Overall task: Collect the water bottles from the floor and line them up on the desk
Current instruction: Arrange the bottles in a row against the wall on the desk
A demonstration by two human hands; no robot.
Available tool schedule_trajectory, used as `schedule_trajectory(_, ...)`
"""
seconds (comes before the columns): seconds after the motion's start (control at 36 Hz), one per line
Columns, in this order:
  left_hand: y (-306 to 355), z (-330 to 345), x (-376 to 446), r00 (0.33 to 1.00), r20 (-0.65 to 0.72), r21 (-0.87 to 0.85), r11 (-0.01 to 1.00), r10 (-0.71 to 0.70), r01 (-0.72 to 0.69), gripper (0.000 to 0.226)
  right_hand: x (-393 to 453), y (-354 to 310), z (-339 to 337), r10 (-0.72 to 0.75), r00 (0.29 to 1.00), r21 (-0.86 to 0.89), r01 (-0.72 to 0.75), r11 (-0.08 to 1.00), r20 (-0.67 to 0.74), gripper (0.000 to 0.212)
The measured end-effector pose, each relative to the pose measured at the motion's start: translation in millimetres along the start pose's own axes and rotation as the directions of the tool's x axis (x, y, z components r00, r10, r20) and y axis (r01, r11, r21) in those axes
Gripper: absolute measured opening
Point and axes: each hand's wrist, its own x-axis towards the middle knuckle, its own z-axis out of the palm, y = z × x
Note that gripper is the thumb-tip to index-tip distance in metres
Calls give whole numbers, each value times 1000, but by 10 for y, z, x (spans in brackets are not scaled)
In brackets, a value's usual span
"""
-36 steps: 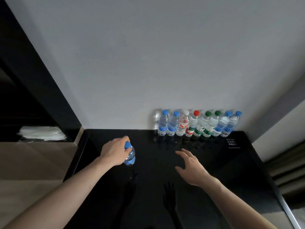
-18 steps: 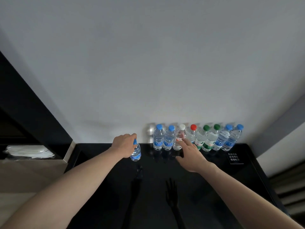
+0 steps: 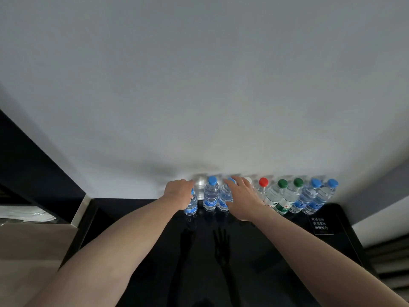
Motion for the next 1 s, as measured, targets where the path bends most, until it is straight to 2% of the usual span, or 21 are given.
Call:
schedule_trajectory(0.22, 35, 56, 233, 1000, 9, -6, 1000, 11, -11, 32, 265, 40, 87, 6, 999, -56, -5, 998, 32, 75)
schedule_trajectory(0.44, 65, 113, 340, 1000, 23, -11, 1000, 19, -18, 38, 371, 44, 132, -12, 996, -121, 23, 992, 90, 79)
schedule_trajectory(0.61, 91, 176, 383, 1000, 8, -36, 999, 11, -11, 55, 459, 39, 199, -15, 993, -149, 33, 988, 118, 78)
schedule_trajectory(0.81, 108, 167, 444, 999, -32, -78, 997, 12, -14, 33, 518, 58, 230, -24, 993, -138, 41, 990, 120, 81)
schedule_trajectory(1.0, 120, 169, 485, 999, -33, -93, 995, 18, -21, 38, 520, 72, 263, -26, 993, -110, 39, 993, 119, 82)
